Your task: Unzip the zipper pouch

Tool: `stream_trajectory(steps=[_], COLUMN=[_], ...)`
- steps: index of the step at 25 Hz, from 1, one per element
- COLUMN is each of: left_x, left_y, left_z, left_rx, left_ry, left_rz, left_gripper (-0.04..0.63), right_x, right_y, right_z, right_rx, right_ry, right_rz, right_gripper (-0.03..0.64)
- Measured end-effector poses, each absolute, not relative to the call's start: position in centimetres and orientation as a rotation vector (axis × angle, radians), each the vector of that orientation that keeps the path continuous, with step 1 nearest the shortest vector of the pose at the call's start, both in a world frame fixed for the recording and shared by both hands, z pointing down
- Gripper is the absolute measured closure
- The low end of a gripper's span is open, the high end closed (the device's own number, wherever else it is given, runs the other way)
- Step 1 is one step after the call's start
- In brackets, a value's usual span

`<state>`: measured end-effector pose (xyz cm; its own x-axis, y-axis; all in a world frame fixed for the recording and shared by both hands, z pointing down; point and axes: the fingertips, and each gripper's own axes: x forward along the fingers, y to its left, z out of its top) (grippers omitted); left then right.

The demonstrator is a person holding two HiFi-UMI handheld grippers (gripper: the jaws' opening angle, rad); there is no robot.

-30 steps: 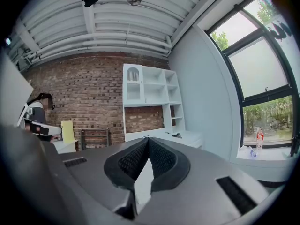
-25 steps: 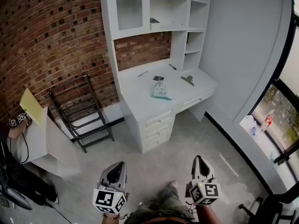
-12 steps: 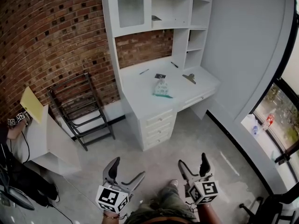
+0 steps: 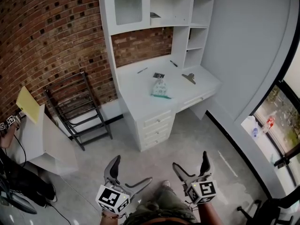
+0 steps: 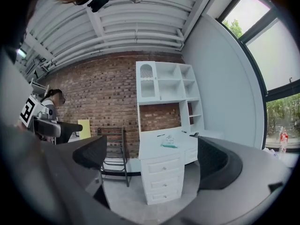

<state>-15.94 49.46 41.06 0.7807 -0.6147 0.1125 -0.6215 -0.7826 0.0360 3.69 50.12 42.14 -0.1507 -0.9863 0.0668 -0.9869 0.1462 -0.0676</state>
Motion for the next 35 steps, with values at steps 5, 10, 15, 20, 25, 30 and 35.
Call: stream_trajectory(steps=[5, 10, 15, 20, 25, 30, 35], left_x=[-13.8, -11.9, -11.0, -9.8, -8.7, -6.8, -5.3], left_y=[46.3, 42.1, 37.4, 34.0, 32.1, 30.3, 26.6], left_z=[42.1, 40.5, 38.2, 37.7, 39.0, 42.2, 43.0], left_rx=[2.911, 2.924, 2.879, 2.864, 2.837, 2.786, 2.805], left_ry=[-0.988, -1.023, -1.127, -1.201, -1.254, -1.162, -1.150], left_rz=[0.283, 0.218, 0.108, 0.096, 0.110, 0.151, 0.173], left_gripper=[0.023, 0.023, 0.025, 0.025, 0.026, 0.026, 0.026], right_x=[6.0, 8.3, 11.6, 14.4, 14.6, 13.5, 14.6], right_y=[46.3, 41.5, 36.9, 33.0, 30.5, 29.3, 26.8], right_z=[41.7, 40.6, 39.0, 37.7, 38.7, 41.8, 44.3], right_rx=[2.039, 1.988, 1.960, 1.951, 1.895, 1.804, 1.856], right_ry=[-2.402, -2.430, -2.415, -2.438, -2.521, -2.551, -2.496], right_rz=[0.151, 0.112, 0.062, 0.001, 0.017, 0.136, 0.210], right_gripper=[0.044, 0.048, 0.049, 0.052, 0.061, 0.069, 0.072])
